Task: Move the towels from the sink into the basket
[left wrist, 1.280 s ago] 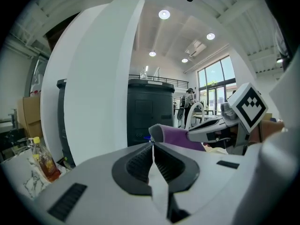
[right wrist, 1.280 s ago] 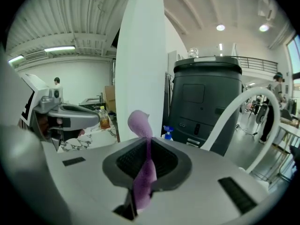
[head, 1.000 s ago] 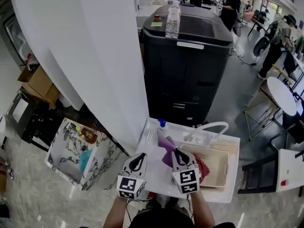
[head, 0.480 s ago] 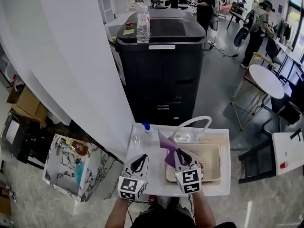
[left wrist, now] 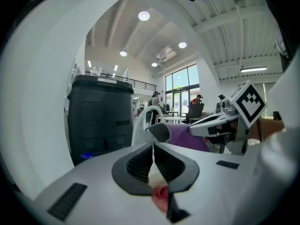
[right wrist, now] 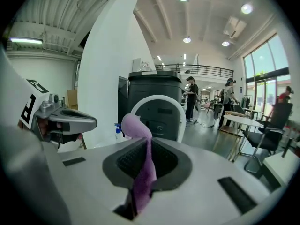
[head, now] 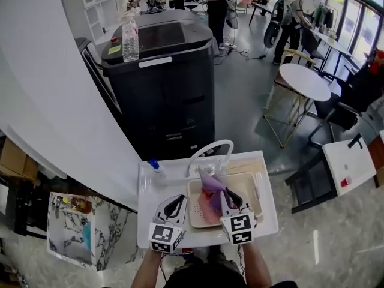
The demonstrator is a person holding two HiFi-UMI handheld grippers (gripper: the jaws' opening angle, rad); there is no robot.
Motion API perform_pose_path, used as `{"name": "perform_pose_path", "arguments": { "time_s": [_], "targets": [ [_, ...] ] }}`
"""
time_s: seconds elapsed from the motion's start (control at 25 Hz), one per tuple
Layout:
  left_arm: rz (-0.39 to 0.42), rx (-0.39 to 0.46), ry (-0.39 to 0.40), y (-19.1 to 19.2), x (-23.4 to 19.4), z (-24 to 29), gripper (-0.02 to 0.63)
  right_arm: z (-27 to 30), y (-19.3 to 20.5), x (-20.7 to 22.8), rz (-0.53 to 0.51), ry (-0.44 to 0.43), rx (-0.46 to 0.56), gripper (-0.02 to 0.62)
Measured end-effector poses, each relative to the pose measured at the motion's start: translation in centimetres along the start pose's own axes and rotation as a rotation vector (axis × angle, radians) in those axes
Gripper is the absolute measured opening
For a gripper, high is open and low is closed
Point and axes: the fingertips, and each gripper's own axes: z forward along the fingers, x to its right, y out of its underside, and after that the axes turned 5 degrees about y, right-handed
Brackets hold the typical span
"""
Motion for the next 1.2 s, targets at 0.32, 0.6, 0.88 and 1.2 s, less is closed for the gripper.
{"name": "perform_pose_path", "arguments": {
  "time_s": [0.32, 0.6, 0.88, 1.2],
  "targets": [
    [0.013, -0.026, 0.097, 0.2, 3.6, 3.8, 0.017, -1.9, 3.7, 5.1, 0.054, 0.093, -0.053, 0.046],
    [0.005, -0.072, 0.136, 1.8, 5.8, 6.3, 0.017, -2.0, 6.8, 7.9, 0.085, 0.121, -0.104, 0.046],
    [-0.028, -0.131, 0.142, 4.5, 6.2, 8.2, 0.017, -0.8, 10.2, 8.6, 0.101, 0.106, -0.174, 0.046],
    [-0.050, -0.201, 0.164, 7.8, 7.0, 11.0, 0.017, 1.0, 15.7, 9.5, 0.139, 0.088, -0.275, 0.046]
  ]
}}
